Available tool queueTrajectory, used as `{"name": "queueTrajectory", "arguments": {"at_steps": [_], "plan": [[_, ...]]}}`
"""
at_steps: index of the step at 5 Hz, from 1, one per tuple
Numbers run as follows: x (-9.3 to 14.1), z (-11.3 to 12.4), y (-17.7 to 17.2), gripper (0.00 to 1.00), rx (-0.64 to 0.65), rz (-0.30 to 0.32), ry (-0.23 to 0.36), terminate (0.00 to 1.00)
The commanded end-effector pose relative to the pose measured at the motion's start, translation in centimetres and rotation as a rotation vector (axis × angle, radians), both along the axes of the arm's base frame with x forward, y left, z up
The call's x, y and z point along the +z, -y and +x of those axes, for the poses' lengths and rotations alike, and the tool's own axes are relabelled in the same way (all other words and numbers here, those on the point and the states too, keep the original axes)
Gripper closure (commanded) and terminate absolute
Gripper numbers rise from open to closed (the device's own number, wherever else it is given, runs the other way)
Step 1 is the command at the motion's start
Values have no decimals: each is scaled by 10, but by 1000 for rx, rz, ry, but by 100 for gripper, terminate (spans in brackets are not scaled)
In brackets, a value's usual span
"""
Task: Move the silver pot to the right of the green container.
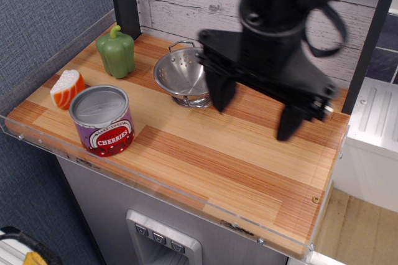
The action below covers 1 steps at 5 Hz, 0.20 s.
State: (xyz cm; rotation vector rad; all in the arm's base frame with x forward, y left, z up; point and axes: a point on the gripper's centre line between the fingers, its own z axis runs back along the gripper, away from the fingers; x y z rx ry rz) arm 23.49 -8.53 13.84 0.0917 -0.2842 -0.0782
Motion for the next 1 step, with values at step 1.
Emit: {"name": "queueTrajectory", "arguments": {"at_steps": [1], "plan": [[11,-3,-4,0,5,-16,27,100]]}}
